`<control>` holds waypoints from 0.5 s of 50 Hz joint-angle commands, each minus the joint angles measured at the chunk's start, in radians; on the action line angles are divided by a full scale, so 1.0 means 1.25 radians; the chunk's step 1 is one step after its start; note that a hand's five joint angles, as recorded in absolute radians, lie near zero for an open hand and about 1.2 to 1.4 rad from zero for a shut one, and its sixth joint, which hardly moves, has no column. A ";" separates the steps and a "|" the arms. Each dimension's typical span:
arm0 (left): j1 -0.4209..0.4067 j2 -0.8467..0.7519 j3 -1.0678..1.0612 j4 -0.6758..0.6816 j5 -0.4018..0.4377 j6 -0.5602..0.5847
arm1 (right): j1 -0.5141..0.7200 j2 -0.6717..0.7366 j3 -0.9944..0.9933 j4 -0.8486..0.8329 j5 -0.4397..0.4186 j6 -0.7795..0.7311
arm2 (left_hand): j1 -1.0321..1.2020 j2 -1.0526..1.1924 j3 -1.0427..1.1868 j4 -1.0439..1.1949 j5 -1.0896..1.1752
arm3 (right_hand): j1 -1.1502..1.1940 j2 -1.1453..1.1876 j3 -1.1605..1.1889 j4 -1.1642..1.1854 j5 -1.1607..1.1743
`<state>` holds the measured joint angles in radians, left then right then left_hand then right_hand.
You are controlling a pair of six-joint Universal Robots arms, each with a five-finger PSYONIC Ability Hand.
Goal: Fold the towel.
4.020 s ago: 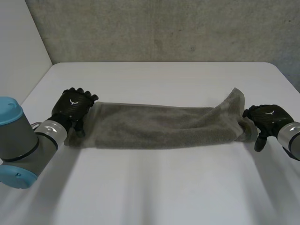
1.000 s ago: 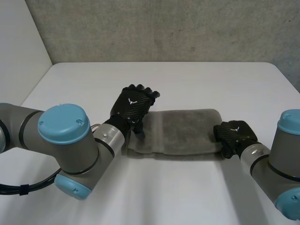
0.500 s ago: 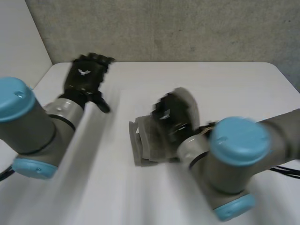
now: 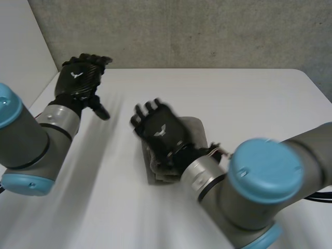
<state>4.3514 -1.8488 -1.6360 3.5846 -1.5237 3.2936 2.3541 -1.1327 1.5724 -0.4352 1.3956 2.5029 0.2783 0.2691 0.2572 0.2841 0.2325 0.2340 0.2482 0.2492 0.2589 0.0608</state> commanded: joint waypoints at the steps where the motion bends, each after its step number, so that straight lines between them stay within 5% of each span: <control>1: -0.083 -0.043 0.051 0.000 -0.006 -0.005 | -0.111 -0.060 0.017 0.089 0.005 0.200 | -0.061 -0.054 -0.044 -0.066 -0.164 | -0.048 -0.059 -0.060 -0.068 -0.049; 13: -0.203 -0.224 0.137 -0.010 -0.009 -0.082 | -0.219 -0.006 -0.032 0.211 0.009 0.415 | -0.052 -0.044 -0.035 -0.057 -0.155 | -0.048 -0.059 -0.060 -0.068 -0.049; 25: -0.212 -0.340 0.159 -0.057 -0.011 -0.077 | -0.217 0.181 -0.124 0.272 0.009 0.420 | -0.047 -0.040 -0.030 -0.052 -0.150 | -0.048 -0.059 -0.060 -0.068 -0.049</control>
